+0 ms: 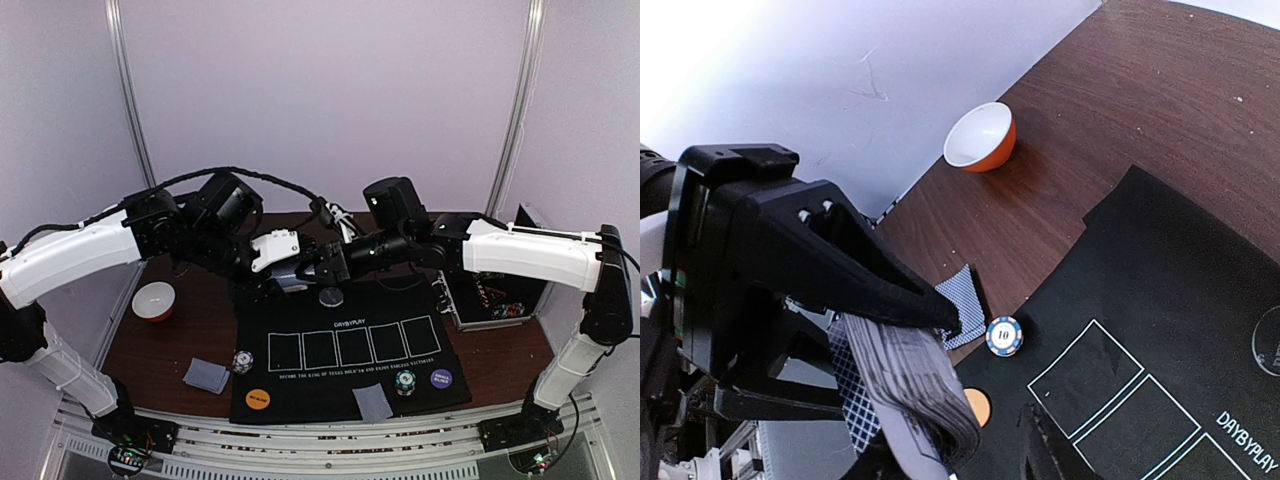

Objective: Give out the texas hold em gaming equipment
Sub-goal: Pick up the poker card from the face-down deck piles.

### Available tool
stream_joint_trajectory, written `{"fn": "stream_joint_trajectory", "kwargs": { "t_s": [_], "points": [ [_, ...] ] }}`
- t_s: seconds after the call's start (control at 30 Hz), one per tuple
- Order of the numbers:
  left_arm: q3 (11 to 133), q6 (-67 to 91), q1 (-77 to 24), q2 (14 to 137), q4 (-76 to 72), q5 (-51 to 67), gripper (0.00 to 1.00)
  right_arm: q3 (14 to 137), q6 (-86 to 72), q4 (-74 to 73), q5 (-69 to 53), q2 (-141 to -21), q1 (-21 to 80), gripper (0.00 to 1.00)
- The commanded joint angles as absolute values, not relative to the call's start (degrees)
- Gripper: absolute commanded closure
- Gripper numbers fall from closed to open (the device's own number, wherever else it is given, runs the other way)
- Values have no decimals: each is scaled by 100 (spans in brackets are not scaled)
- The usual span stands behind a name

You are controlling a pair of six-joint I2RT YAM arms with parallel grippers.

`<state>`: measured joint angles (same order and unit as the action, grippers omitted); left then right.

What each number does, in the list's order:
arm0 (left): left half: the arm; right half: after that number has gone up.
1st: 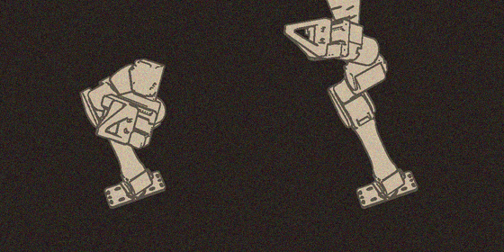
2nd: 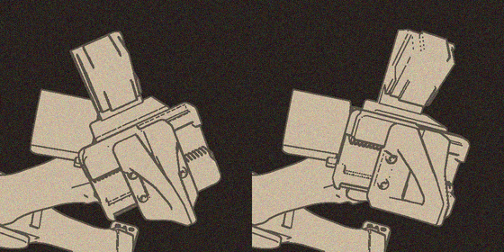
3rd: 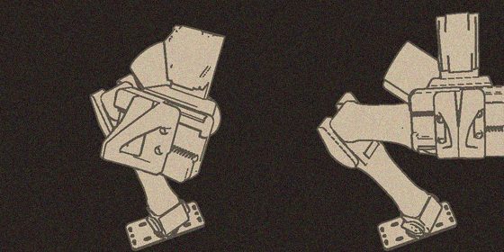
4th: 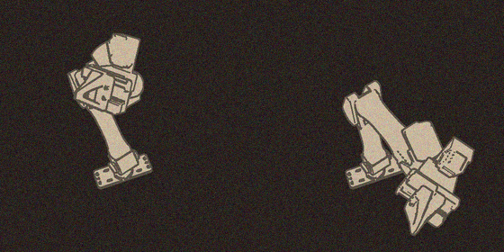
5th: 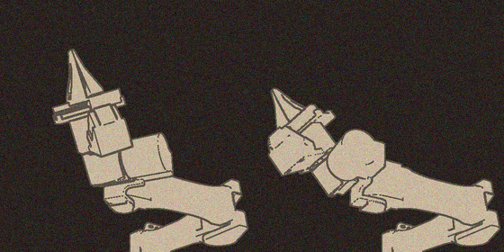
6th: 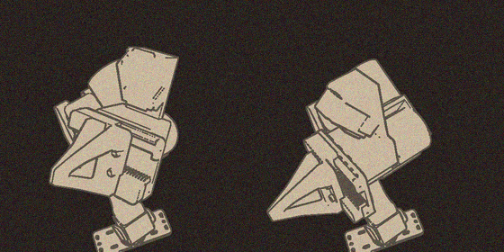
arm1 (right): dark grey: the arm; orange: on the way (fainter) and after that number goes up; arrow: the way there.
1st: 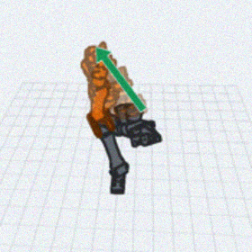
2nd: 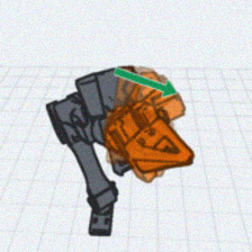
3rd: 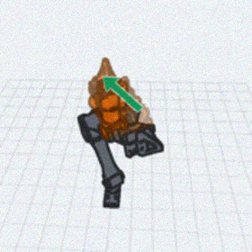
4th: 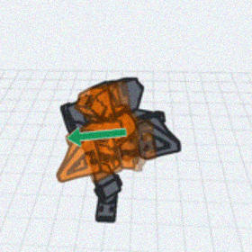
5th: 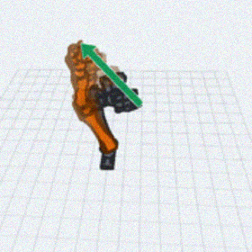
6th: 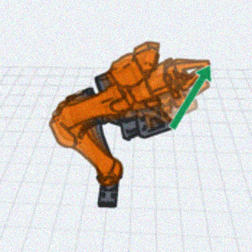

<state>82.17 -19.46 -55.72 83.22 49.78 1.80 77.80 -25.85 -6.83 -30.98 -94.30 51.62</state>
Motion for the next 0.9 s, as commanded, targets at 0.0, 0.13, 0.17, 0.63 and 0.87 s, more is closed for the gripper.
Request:
{"fn": "stream_joint_trajectory", "kwargs": {
  "t_s": [0.0, 0.13, 0.17, 0.63, 0.87],
  "points": [
    [8194, -1995, -5599, 8200, 4728, 120, 54, 7971, -2455, -1165, -2986, -9305, 5143, 71],
    [8152, -1987, -5599, 8205, 4728, 59, 54, 8111, -2401, -1367, -3011, -9307, 5146, 85],
    [8144, -1986, -5599, 8208, 4727, 39, 54, 8145, -2388, -1424, -3001, -9308, 5145, 88],
    [8149, -1925, -5599, 8218, 4721, -3, 54, 8323, -2346, -1725, -3003, -9261, 5134, 84],
    [8111, -1925, -5599, 8188, 4728, -34, 54, 8410, -2270, -1943, -2826, -9214, 5126, 85]
  ]
}}
